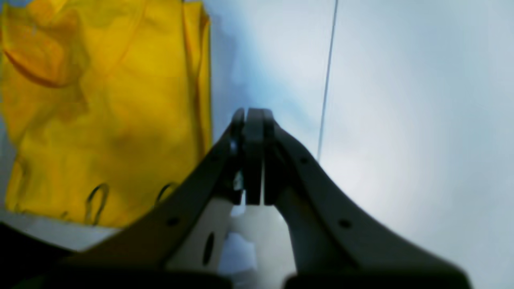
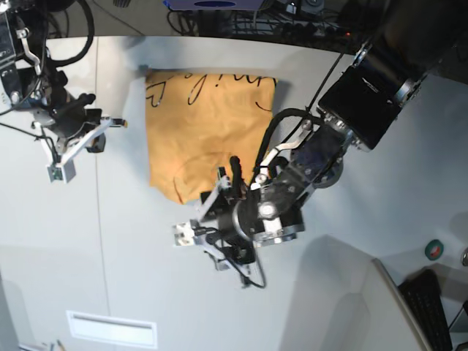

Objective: Layout the t-shirt on the table in an organized manner, then fold the t-shirt properly
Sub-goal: 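Grasp the bundle edge with both grippers and drag it away from the table edge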

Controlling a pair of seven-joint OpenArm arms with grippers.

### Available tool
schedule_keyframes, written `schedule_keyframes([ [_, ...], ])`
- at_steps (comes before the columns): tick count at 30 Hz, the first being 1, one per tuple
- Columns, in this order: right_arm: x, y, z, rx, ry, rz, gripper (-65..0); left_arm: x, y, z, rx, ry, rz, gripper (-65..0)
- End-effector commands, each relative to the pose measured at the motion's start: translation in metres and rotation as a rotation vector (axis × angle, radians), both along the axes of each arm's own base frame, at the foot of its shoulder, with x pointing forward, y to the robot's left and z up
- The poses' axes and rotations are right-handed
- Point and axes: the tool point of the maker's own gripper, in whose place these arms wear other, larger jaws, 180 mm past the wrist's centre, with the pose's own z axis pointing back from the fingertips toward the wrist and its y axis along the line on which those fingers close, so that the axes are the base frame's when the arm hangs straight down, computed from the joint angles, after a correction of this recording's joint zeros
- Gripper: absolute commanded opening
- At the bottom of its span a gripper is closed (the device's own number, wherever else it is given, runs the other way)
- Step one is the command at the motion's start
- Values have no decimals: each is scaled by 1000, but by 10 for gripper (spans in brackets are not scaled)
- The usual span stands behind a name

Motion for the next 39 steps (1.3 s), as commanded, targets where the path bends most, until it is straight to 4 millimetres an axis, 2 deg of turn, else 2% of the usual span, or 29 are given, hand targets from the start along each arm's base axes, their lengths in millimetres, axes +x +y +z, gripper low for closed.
schedule_keyframes([
  [1, 3, 7, 13, 12, -48, 27, -650, 0, 6, 10, -50, -16, 44, -444],
  [3, -8, 24, 16, 34, -44, 70, -650, -16, 26, 10, -142, 6, 146, -650],
  [6, -26, 53, 11, 71, -10, 142, -650, -51, 48, -1, -234, 60, 270, -650],
  [10, -44, 85, 4, 107, 27, 229, -650, -109, 74, -35, -252, 181, 387, -650],
  [12, -49, 99, 4, 127, 35, 264, -650, -134, 72, -48, -279, 260, 402, -650],
  [16, -60, 126, 3, 163, 51, 329, -650, -160, 68, -65, -329, 369, 421, -650],
  [20, -67, 134, -21, 148, 114, 358, -650, -180, 66, -103, -326, 479, 449, -650],
  [24, -75, 128, -50, 126, 166, 327, -650, -191, 75, -128, -374, 498, 554, -650],
  [29, -89, 129, -72, 109, 175, 339, -650, -196, 90, -133, -356, 493, 592, -650],
  [32, -90, 137, -65, 124, 163, 356, -650, -185, 90, -124, -370, 460, 586, -650],
  [36, -78, 140, -34, 144, 77, 386, -650, -169, 80, -90, -418, 375, 544, -650],
  [39, -76, 141, -26, 153, 57, 388, -650, -171, 77, -83, -431, 365, 537, -650],
])
